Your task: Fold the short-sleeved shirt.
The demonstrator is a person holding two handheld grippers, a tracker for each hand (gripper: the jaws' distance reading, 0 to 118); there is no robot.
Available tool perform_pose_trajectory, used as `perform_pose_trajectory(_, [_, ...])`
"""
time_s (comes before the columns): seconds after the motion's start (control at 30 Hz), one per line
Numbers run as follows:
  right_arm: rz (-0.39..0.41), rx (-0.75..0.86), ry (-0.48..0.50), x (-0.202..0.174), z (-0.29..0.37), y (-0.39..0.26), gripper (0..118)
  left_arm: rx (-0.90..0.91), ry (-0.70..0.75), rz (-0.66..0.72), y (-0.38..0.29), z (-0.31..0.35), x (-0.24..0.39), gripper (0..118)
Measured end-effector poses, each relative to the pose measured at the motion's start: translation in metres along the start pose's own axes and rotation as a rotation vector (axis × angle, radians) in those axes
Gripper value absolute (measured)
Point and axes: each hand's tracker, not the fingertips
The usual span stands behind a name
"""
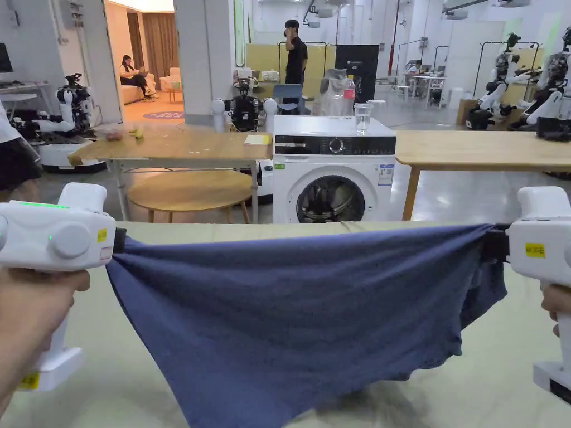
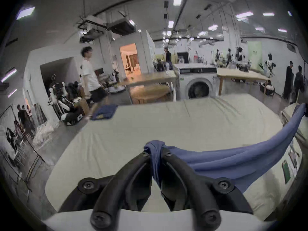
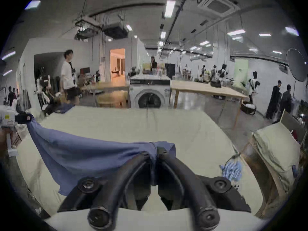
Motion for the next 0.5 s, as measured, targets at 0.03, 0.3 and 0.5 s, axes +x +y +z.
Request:
perform_pose_trajectory(0.03, [-0.001, 0.024, 0.007, -0.003, 0.006, 0.013, 2, 0.031, 0.002, 0.015, 0.011, 0.008, -0.005, 3])
perform_pose_trajectory(0.3, [0.012, 0.174, 0.004, -0.022, 0.026, 0.113, 2, 0.199, 0.071, 0.012, 0.107, 0.035, -0.024, 3])
perform_pose_trajectory(0.5, [0.007, 0.239, 0.006, -0.029, 0.012, 0.158, 2, 0.269, 0.105, 0.005, 0.158, 0.02, -0.027, 3])
